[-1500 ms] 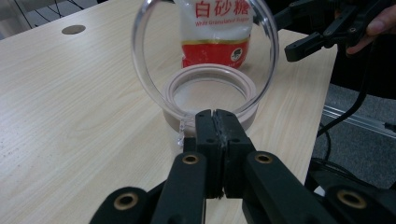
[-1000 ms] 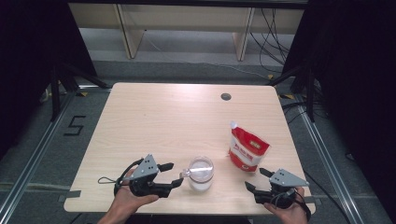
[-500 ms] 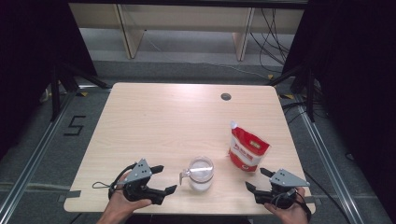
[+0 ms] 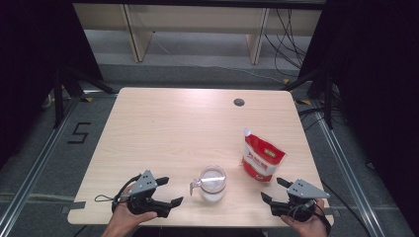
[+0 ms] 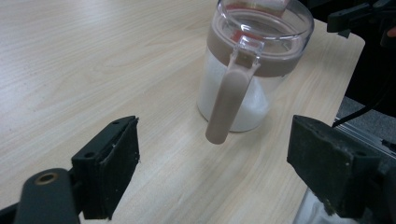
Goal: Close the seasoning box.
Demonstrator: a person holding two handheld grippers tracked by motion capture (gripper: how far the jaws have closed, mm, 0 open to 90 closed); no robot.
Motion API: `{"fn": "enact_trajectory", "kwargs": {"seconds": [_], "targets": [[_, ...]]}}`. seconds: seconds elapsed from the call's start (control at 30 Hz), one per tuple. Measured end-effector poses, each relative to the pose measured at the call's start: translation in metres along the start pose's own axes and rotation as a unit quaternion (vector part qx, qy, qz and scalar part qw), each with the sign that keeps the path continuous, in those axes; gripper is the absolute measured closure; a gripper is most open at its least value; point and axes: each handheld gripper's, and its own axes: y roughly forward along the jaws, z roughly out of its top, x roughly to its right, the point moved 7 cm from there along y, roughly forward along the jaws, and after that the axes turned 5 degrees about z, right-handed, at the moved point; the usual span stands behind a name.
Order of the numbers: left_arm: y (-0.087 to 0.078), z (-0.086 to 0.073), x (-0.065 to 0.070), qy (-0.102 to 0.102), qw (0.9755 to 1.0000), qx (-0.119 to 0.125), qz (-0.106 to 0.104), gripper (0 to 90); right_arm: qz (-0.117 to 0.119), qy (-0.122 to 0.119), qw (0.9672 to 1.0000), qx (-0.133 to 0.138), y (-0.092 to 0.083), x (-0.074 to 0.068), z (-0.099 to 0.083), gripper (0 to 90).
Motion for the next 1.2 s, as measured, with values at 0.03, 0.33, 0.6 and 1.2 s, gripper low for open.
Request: {"fn": "enact_trajectory", "kwargs": {"seconds": [0.03,0.33,0.6,1.2], "targets": [[0.000,-0.001,0.000,0.001,1.0000,-0.003,0.003,16.5,0.006,0.016,0.9998,-0.005,-0.001,-0.003,-0.001,24.0],[0.000,-0.009,-0.002,0.007,0.9999,-0.014,0.006,16.5,0.006,0.025,0.9997,0.003,-0.007,-0.006,0.000,22.4],[0.000,-0.017,0.000,0.008,0.9997,-0.021,0.011,16.0,0.013,0.026,0.9995,0.006,-0.010,-0.017,-0.003,19.9],[-0.003,-0.029,0.004,0.038,0.9980,-0.049,0.005,15.9,0.042,0.011,0.9988,-0.021,-0.004,-0.030,-0.013,17.0]]}}
